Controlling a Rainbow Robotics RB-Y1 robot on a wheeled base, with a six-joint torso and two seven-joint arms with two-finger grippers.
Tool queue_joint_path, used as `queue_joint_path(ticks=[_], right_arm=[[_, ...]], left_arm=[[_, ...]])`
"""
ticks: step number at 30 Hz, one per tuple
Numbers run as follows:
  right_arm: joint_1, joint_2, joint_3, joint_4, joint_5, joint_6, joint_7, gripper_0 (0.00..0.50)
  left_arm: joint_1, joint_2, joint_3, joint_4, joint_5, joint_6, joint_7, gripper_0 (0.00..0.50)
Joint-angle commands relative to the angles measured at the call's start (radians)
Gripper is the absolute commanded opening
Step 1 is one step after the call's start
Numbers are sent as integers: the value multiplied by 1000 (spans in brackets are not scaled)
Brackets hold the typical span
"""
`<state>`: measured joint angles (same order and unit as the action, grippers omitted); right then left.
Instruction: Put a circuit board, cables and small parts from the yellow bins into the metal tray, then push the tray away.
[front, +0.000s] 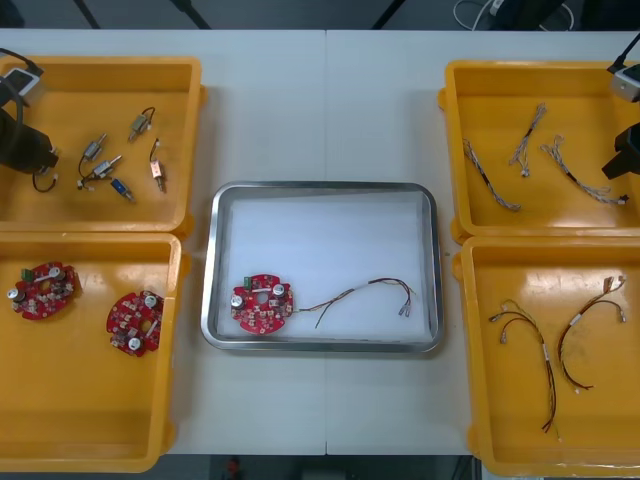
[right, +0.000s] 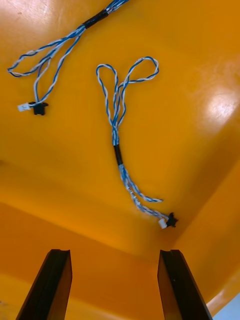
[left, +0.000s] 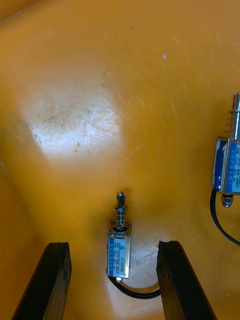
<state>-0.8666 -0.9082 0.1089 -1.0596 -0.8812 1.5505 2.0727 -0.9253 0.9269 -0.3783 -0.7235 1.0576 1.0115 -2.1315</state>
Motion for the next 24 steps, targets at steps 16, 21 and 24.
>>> queue_joint_path(ticks=[16, 21, 24], right_arm=[[-120, 66, 141, 227, 7, -250, 224, 500], [-120, 97, 147, 262, 2, -271, 242, 500], [-121, 104, 146, 297, -2, -313, 290, 500]], left_arm=[[23, -23, -24, -1, 25, -34, -5, 500], [26, -25, -24, 7, 21, -34, -7, 500], [26, -25, -24, 9, 12, -34, -13, 500]])
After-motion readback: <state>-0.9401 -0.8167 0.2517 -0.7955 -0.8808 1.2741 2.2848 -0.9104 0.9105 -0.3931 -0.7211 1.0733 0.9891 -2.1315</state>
